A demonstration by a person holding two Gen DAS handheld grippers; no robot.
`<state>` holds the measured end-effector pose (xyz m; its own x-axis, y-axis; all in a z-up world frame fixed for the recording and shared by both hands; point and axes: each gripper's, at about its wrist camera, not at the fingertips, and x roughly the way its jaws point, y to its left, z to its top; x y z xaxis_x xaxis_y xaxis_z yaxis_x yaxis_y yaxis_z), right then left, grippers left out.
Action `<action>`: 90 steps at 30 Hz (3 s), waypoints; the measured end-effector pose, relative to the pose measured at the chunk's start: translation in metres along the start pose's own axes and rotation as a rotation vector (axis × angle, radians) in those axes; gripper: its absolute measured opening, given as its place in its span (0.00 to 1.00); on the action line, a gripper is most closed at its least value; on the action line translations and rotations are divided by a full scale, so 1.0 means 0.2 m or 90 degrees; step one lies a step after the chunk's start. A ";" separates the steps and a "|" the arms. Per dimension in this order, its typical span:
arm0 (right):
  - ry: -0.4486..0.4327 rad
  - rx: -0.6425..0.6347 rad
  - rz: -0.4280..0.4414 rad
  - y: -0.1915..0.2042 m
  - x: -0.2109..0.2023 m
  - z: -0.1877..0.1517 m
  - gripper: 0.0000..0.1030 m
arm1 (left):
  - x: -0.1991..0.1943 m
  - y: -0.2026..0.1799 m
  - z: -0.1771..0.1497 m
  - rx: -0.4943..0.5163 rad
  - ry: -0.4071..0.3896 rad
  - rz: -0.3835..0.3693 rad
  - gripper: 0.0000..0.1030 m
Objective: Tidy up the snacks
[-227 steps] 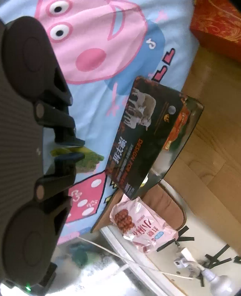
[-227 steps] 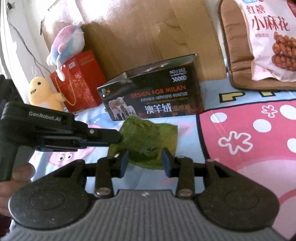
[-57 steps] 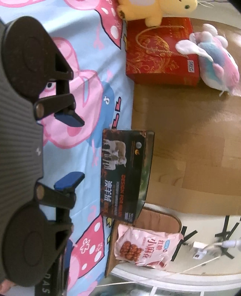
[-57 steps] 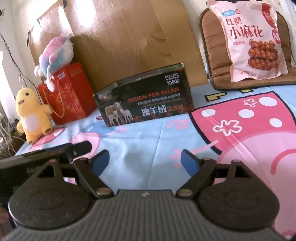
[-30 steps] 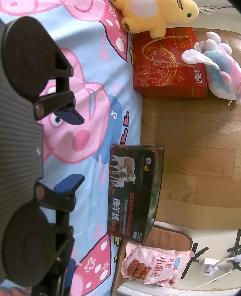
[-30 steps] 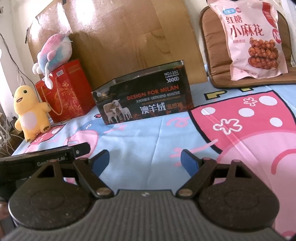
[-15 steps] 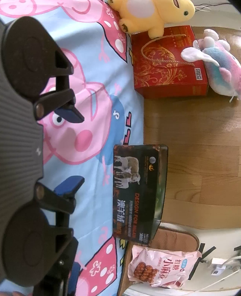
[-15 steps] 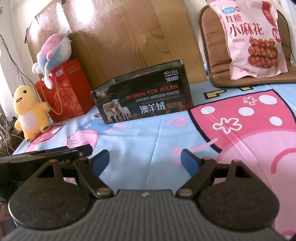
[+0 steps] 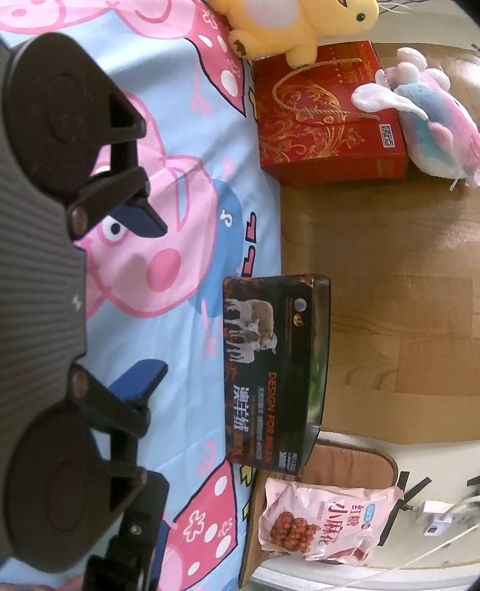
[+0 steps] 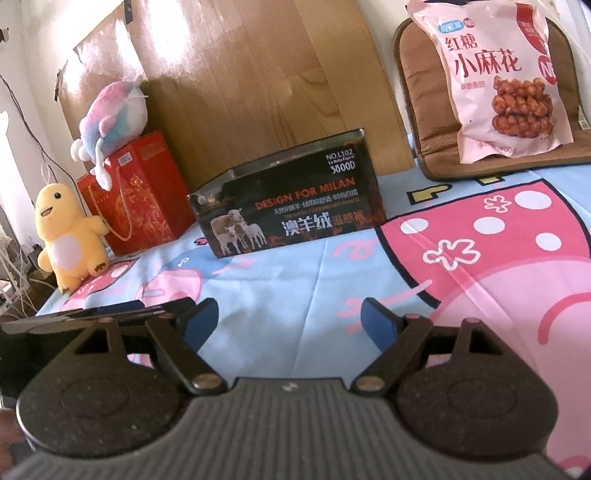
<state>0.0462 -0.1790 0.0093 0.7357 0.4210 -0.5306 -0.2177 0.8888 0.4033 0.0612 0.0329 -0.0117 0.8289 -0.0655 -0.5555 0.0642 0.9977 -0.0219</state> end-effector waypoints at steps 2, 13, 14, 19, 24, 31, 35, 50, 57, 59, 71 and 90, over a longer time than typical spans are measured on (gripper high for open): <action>0.001 -0.001 0.001 0.00 0.00 0.00 0.84 | 0.00 0.00 0.00 0.001 0.002 -0.002 0.73; 0.007 0.000 -0.004 0.00 0.00 0.00 0.84 | 0.00 -0.01 0.00 0.010 -0.002 -0.010 0.74; 0.007 0.000 -0.004 0.00 0.00 0.00 0.84 | 0.00 -0.01 0.00 0.010 -0.002 -0.010 0.74; 0.007 0.000 -0.005 0.00 0.00 0.00 0.84 | -0.01 -0.01 0.00 0.013 -0.004 -0.010 0.76; 0.006 0.000 -0.004 0.00 0.00 0.00 0.84 | -0.01 -0.01 0.00 0.013 -0.004 -0.009 0.76; 0.002 0.002 -0.002 0.00 0.00 0.00 0.84 | -0.01 -0.02 0.00 0.016 -0.004 -0.005 0.76; 0.001 0.002 -0.002 0.00 -0.01 0.00 0.84 | -0.01 -0.02 0.00 0.017 -0.005 -0.005 0.77; 0.000 0.002 -0.002 0.00 0.00 0.00 0.84 | -0.02 -0.02 0.00 0.021 -0.013 -0.005 0.82; 0.001 0.002 -0.002 0.00 0.00 0.00 0.84 | -0.02 -0.02 0.00 0.021 -0.013 -0.004 0.82; 0.000 0.003 -0.002 0.00 0.00 0.00 0.84 | -0.02 -0.02 0.00 0.020 -0.015 -0.004 0.82; -0.001 0.001 -0.002 0.00 -0.01 0.00 0.84 | -0.03 -0.02 -0.01 0.020 -0.018 -0.005 0.82; -0.007 0.002 -0.004 0.00 -0.01 0.00 0.84 | -0.02 -0.03 0.00 0.020 -0.020 -0.007 0.83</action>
<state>0.0441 -0.1790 0.0103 0.7435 0.4141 -0.5251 -0.2119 0.8906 0.4023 0.0563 0.0277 -0.0095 0.8448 -0.0775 -0.5295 0.0904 0.9959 -0.0016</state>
